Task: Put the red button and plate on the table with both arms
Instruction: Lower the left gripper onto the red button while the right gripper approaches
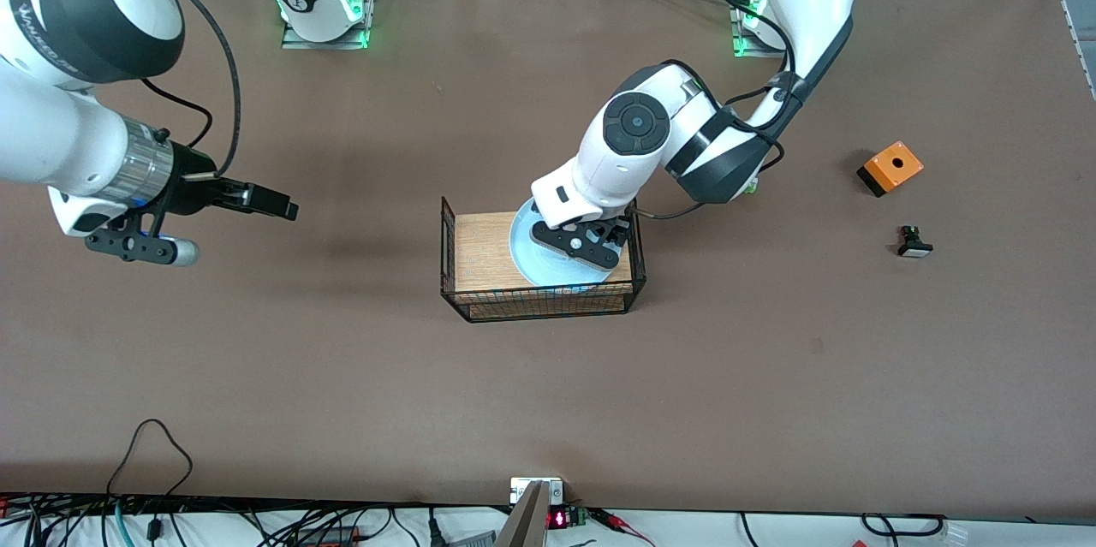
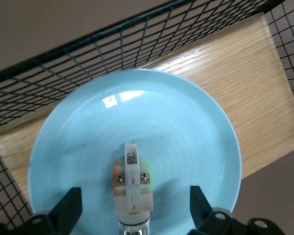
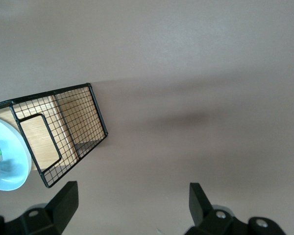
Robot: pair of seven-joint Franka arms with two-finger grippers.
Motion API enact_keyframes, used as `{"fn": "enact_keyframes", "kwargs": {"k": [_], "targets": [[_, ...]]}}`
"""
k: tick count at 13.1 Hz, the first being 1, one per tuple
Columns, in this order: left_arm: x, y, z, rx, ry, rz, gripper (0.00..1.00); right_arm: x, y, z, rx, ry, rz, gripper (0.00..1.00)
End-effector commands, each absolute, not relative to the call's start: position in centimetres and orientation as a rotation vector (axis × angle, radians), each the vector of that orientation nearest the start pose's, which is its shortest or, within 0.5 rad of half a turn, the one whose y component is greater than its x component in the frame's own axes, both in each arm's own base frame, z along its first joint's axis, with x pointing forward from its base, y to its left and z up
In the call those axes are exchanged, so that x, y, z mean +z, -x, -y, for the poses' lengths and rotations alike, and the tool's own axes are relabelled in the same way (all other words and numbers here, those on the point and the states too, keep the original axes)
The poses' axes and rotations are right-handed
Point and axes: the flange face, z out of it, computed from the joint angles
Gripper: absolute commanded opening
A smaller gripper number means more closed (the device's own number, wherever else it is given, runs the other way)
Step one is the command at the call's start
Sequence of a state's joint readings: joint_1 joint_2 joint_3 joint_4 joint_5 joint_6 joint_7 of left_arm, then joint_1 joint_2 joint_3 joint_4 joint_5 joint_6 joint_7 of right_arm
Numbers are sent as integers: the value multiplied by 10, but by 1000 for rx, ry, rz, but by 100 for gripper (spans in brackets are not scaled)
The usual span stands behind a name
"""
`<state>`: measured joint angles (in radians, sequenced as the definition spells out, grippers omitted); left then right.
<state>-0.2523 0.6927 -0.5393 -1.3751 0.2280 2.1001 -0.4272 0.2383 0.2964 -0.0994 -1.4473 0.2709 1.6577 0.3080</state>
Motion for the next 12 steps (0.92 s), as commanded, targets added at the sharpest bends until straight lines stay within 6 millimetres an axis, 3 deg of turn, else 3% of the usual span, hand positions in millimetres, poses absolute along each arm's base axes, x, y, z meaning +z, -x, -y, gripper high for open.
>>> {"fn": "enact_keyframes", "kwargs": {"k": [1,2,4,5,8,10,12], "targets": [[357,-589,452,-152,3216,-604,75,500,-643,-121,219,2892,-318,100],[357,-588,453,-155,3211,-608,56,500,-643,-119,225,2891,-326,100],[356,-587,453,-150,3211,-604,47,502,-641,-132,255,2841,-409,100],[355,-588,452,-148,3209,-605,40,503,-638,-145,276,2829,-533,100],[353,-587,453,-140,3211,-602,13,509,-629,-184,309,2788,-795,100],[350,-586,453,-131,3209,-598,1,512,-624,-197,307,2793,-784,100],[358,-587,453,-144,3214,-586,0,513,-622,-206,308,2798,-768,100]]}}
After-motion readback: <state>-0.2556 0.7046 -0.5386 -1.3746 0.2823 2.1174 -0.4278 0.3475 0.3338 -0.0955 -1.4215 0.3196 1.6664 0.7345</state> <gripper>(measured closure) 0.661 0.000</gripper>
